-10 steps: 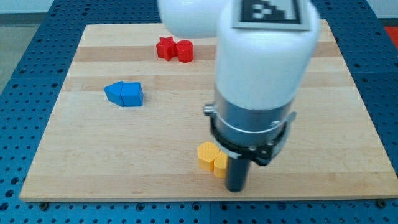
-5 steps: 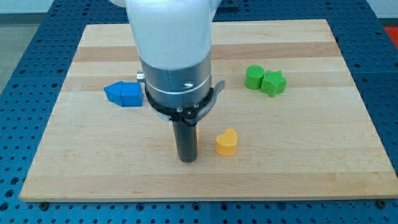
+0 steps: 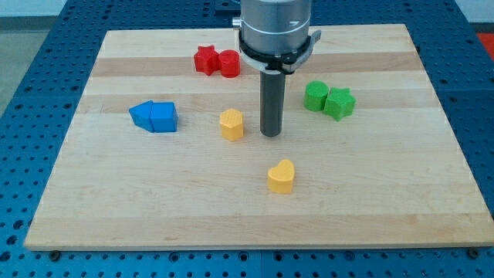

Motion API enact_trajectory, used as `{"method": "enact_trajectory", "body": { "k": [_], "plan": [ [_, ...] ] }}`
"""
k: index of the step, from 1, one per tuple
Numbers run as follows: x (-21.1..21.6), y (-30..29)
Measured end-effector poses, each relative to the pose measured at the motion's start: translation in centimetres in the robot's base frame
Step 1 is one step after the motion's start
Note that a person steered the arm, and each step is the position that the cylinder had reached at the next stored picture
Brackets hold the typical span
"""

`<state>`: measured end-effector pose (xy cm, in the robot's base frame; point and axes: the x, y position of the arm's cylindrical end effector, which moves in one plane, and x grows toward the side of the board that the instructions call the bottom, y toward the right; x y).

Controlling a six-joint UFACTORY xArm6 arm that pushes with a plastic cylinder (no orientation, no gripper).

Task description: Move the yellow hexagon into the blue cube

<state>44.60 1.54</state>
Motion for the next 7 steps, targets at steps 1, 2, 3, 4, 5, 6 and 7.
{"method": "enact_trajectory", "body": {
  "k": [1,2,3,4,5,6,7],
  "plan": [
    [0.0,-4.5],
    [0.1,-8.1],
    [0.1,-10.0],
    [0.1,-10.4],
    [0.1,-10.7],
    [2.4,-10.4],
    [7.2,-8.5]
  ]
}}
